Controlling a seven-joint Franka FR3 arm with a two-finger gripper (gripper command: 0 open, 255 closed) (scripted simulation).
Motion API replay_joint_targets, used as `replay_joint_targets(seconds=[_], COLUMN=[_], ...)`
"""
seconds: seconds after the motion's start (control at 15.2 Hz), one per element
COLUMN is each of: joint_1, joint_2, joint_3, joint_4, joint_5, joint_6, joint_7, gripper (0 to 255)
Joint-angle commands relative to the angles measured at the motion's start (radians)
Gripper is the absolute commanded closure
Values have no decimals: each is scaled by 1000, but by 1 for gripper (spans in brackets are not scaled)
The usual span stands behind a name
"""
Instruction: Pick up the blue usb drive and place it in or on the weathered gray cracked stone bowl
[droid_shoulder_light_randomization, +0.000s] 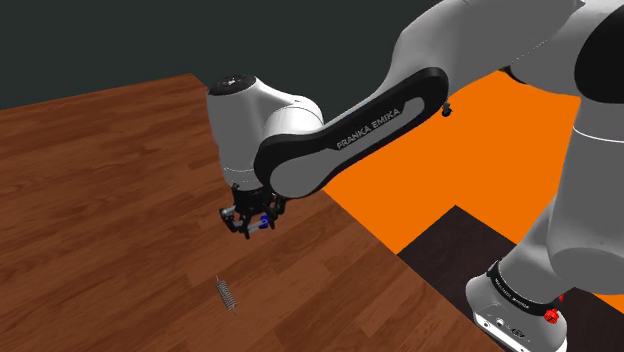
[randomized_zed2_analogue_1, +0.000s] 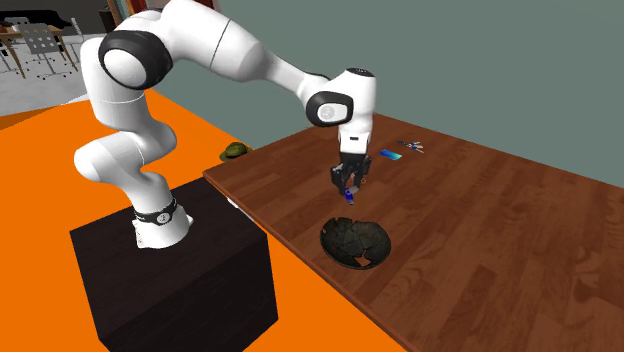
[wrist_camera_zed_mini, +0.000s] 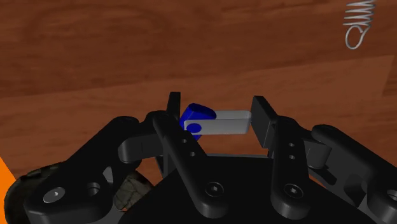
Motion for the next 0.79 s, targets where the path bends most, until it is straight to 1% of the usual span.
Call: replay_joint_targets(seconds=[0.0, 0.73], joint_1=[-1, -13], joint_2=[-12, -68], joint_3=[5, 25], joint_4=[12, 91], joint_5=[10, 54], joint_6=[-23, -145], joint_7=[-4, -33], gripper=[255, 255])
